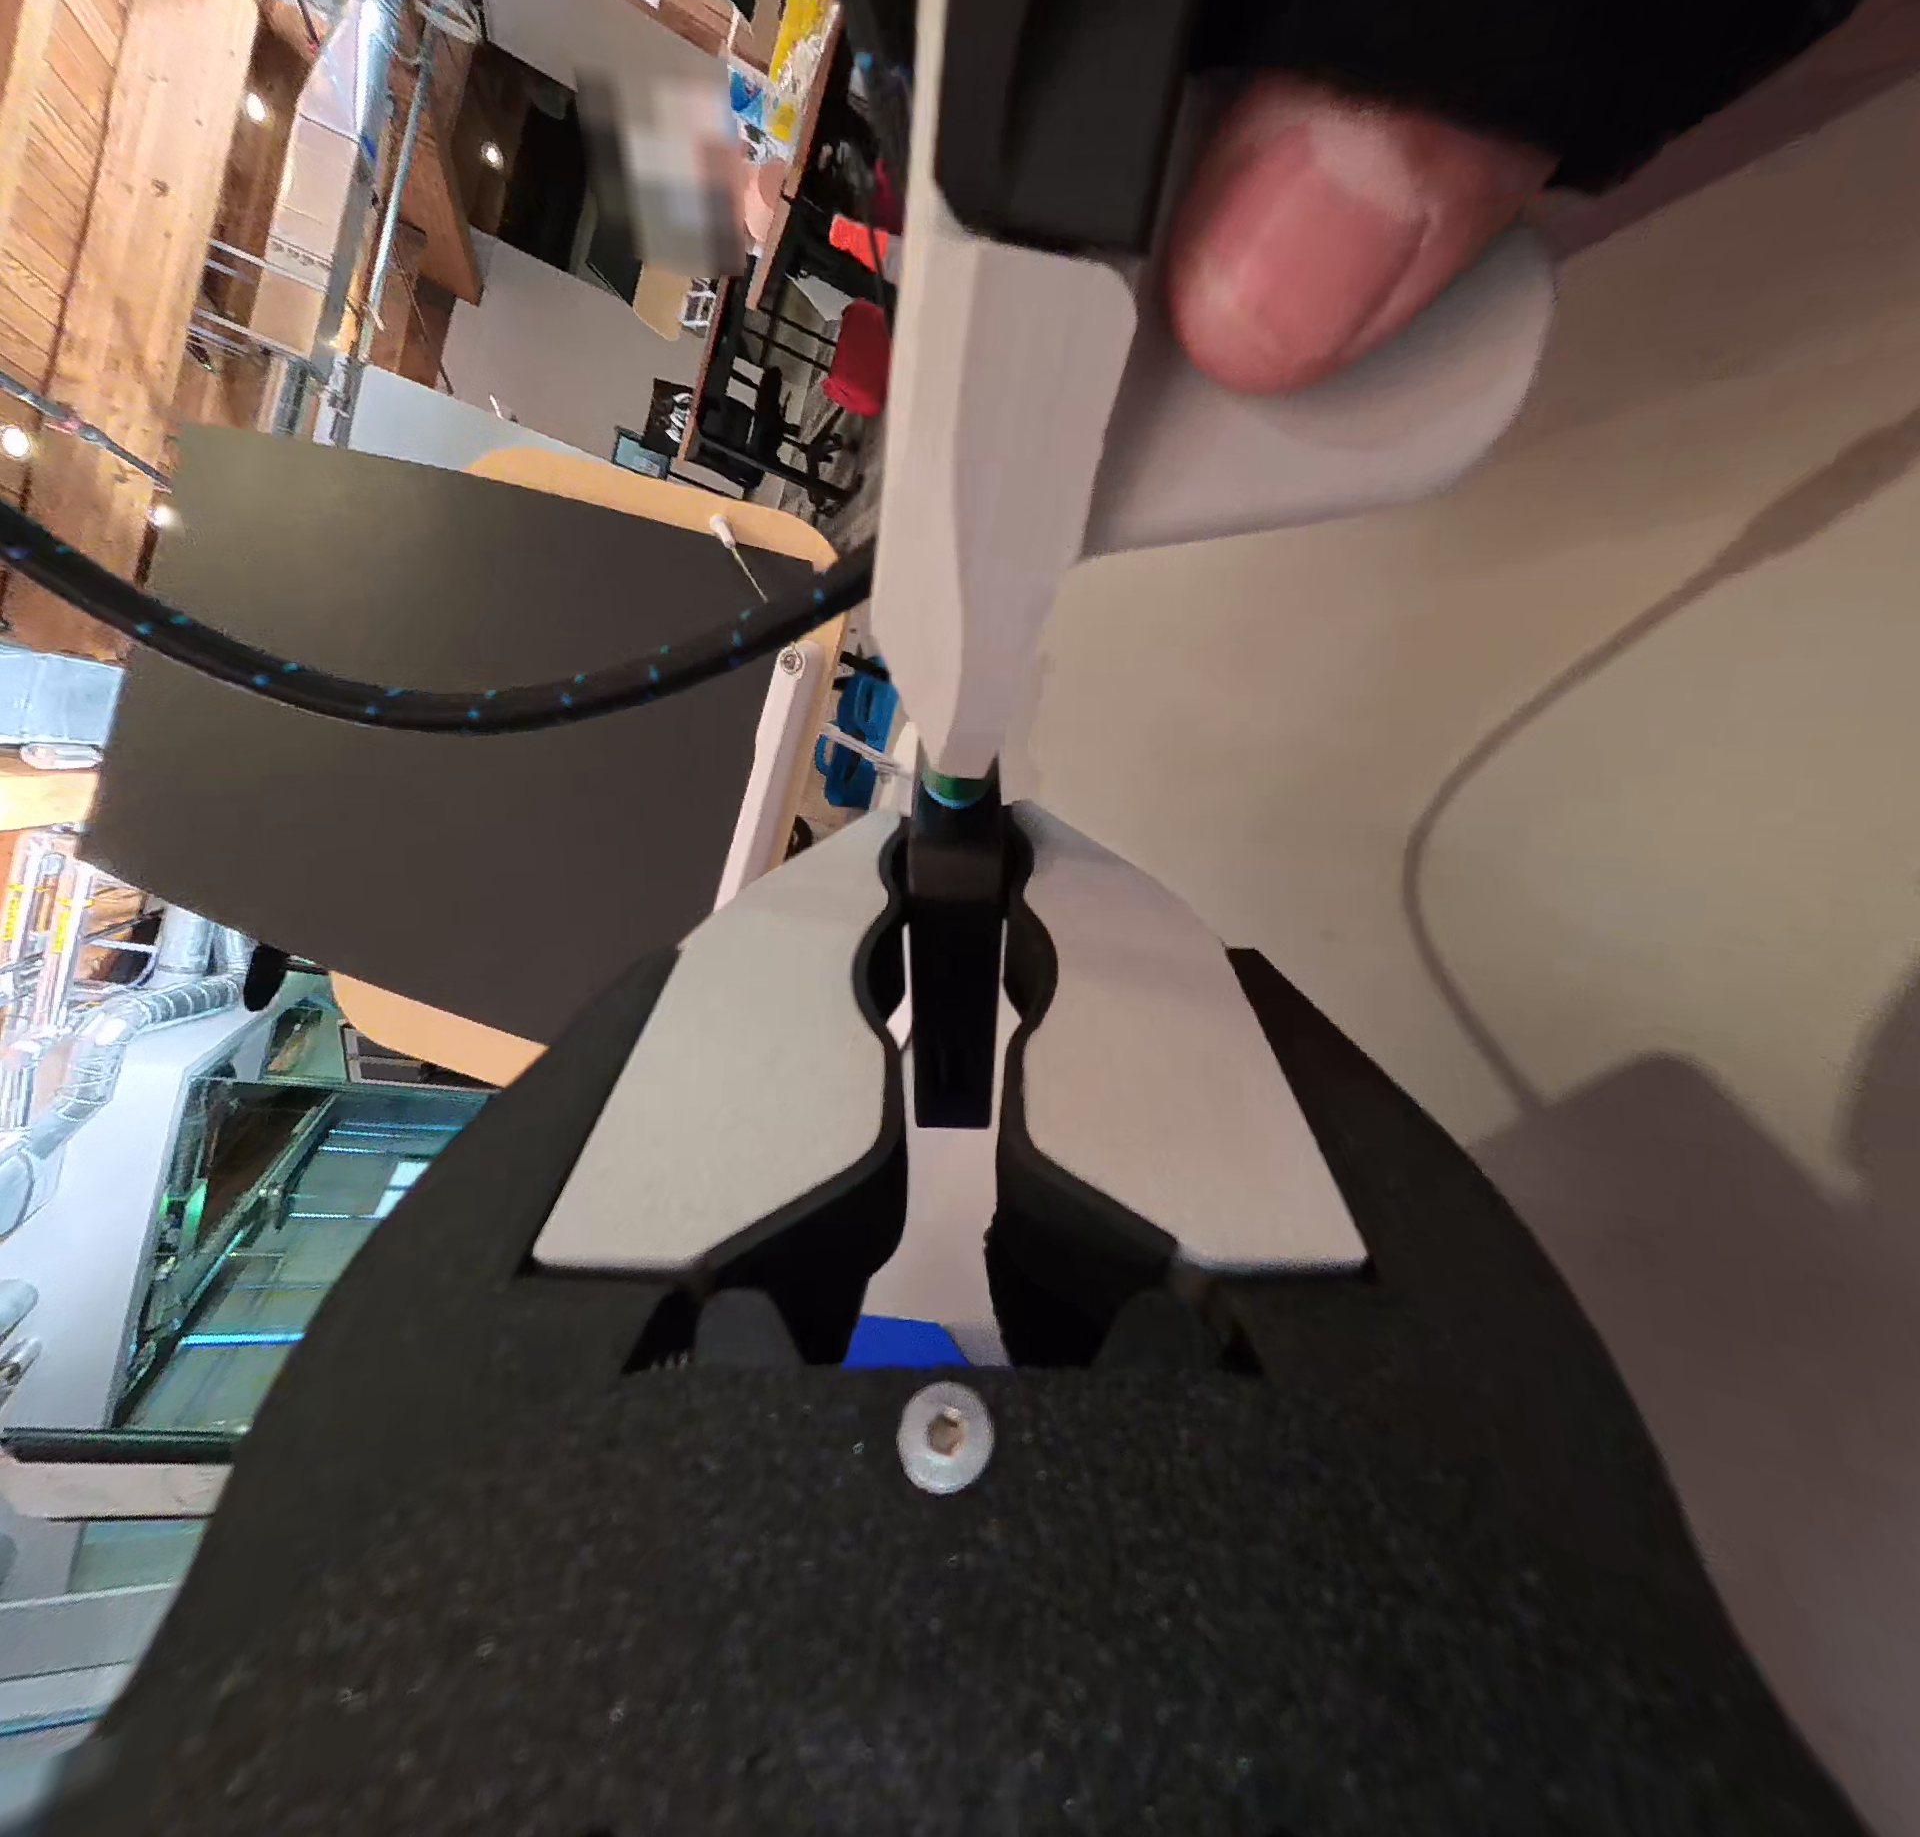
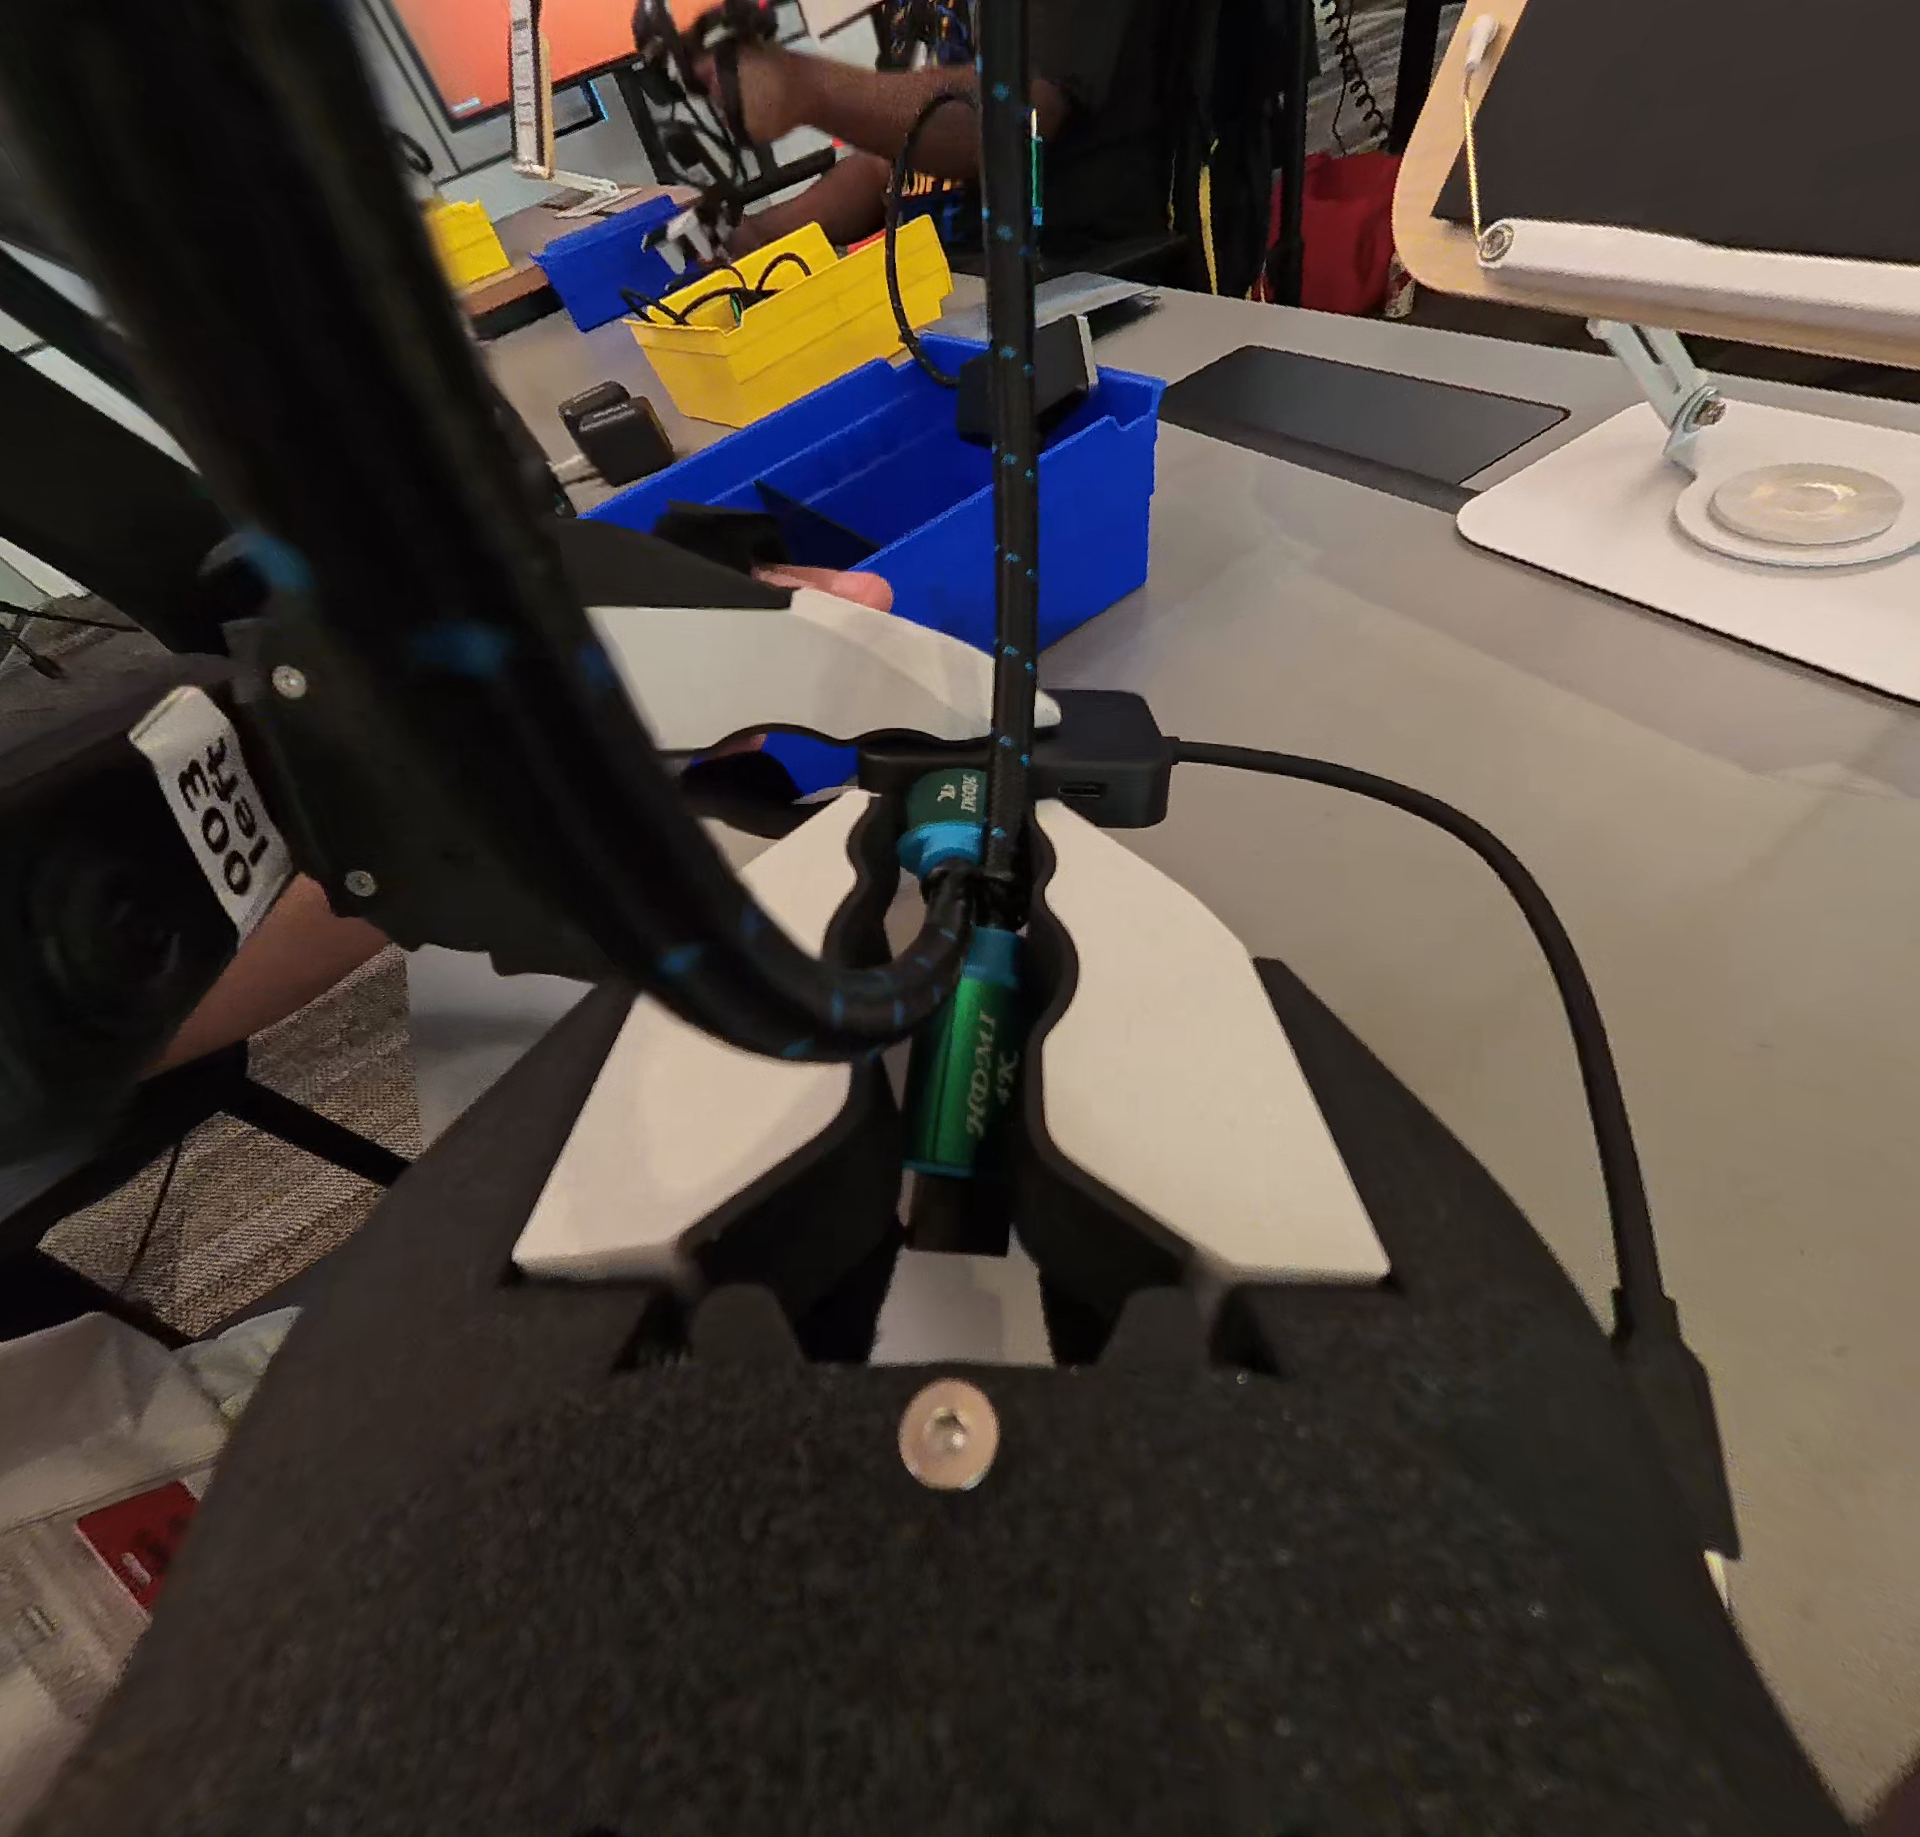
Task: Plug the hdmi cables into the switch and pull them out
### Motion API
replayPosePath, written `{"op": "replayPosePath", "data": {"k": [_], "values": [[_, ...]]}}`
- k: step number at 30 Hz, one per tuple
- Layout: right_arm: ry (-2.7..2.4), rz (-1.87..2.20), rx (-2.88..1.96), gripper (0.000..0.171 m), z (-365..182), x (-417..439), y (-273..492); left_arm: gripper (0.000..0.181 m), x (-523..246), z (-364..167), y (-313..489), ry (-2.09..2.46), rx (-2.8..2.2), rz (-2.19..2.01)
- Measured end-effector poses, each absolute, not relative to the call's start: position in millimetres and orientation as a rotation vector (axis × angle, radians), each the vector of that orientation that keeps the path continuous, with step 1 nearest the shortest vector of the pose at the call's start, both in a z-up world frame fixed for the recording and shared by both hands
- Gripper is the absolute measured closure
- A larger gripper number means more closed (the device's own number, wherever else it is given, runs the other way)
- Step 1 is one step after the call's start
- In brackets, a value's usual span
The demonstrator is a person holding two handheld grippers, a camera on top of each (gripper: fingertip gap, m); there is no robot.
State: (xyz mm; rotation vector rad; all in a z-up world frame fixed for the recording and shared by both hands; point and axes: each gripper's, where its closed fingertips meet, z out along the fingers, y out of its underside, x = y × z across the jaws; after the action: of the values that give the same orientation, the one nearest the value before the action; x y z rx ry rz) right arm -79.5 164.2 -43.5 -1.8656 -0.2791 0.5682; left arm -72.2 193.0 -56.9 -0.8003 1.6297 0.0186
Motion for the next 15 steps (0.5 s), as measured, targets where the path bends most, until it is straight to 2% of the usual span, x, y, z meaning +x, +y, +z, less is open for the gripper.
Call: {"op": "replayPosePath", "data": {"k": [15], "values": [[-0.207,0.548,-1.900,0.150,-47.3,-70.1,165.5,0.167,-67.8,-61.4,200.1,1.654,-0.895,0.146]]}}
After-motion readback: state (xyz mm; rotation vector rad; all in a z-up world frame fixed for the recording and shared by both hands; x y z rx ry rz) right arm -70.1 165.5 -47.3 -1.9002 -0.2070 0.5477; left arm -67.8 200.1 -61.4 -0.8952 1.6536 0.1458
